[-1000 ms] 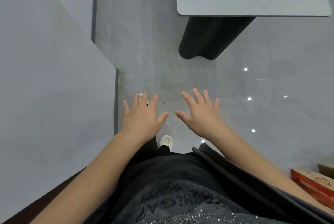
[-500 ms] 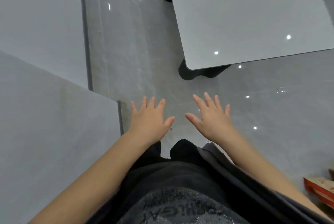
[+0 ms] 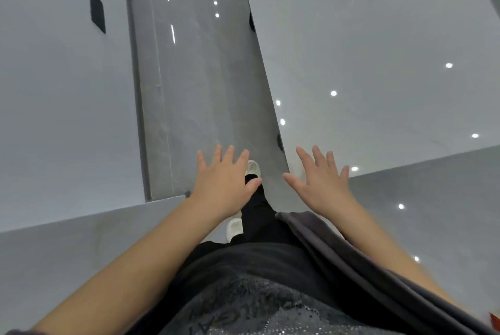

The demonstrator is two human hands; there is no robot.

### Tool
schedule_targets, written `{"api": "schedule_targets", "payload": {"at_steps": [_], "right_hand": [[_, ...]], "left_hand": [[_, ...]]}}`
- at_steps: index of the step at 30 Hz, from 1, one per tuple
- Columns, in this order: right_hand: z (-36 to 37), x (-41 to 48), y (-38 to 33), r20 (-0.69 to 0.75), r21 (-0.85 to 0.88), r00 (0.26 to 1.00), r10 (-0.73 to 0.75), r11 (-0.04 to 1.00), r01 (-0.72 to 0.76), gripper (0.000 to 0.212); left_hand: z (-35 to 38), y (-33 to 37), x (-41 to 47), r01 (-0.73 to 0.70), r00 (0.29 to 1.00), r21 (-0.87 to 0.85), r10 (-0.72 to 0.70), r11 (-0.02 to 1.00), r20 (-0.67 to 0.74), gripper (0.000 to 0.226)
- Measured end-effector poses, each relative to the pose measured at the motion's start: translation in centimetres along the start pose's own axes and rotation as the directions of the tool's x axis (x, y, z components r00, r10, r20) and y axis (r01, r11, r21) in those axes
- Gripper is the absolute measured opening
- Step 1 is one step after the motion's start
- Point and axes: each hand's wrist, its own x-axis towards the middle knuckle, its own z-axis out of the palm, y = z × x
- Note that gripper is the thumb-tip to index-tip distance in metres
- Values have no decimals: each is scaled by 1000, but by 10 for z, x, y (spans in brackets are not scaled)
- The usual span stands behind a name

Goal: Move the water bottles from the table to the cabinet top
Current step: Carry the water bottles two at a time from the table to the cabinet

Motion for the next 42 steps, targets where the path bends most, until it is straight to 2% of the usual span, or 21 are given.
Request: {"api": "schedule_targets", "payload": {"at_steps": [3, 11, 16, 21, 26, 29, 33, 37, 42], "right_hand": [[-26, 40, -5, 2, 15, 1000, -12, 1000, 12, 71], [-81, 107, -27, 28, 53, 1000, 14, 998, -16, 71], [-99, 139, -41, 34, 123, 991, 131, 983, -134, 71], [-119, 170, -69, 24, 278, 936, 351, 897, -344, 70], [-140, 199, -114, 59, 481, 856, 514, 737, -475, 69], [-157, 222, -140, 54, 530, 832, 552, 691, -492, 69], [-183, 251, -157, 29, 547, 825, 564, 682, -486, 70], [-208, 284, -159, 26, 581, 811, 584, 652, -488, 69], [-248, 344, -145, 9, 665, 787, 617, 584, -465, 71]], "left_hand": [[-29, -3, 41, -5, 1000, 18, 5, 1000, -8, 69], [-93, -7, 118, -106, 992, 100, 98, 989, 80, 68], [-121, -16, 166, -246, 962, 143, 223, 959, 157, 67], [-166, -44, 230, -438, 895, 251, 393, 863, 211, 70], [-231, -77, 283, -556, 831, 365, 512, 747, 218, 70], [-262, -89, 315, -581, 812, 381, 545, 720, 209, 69], [-290, -95, 353, -596, 801, 366, 560, 715, 210, 68], [-311, -95, 387, -639, 769, 332, 593, 694, 240, 65], [-350, -88, 442, -649, 760, 344, 596, 678, 258, 63]]}}
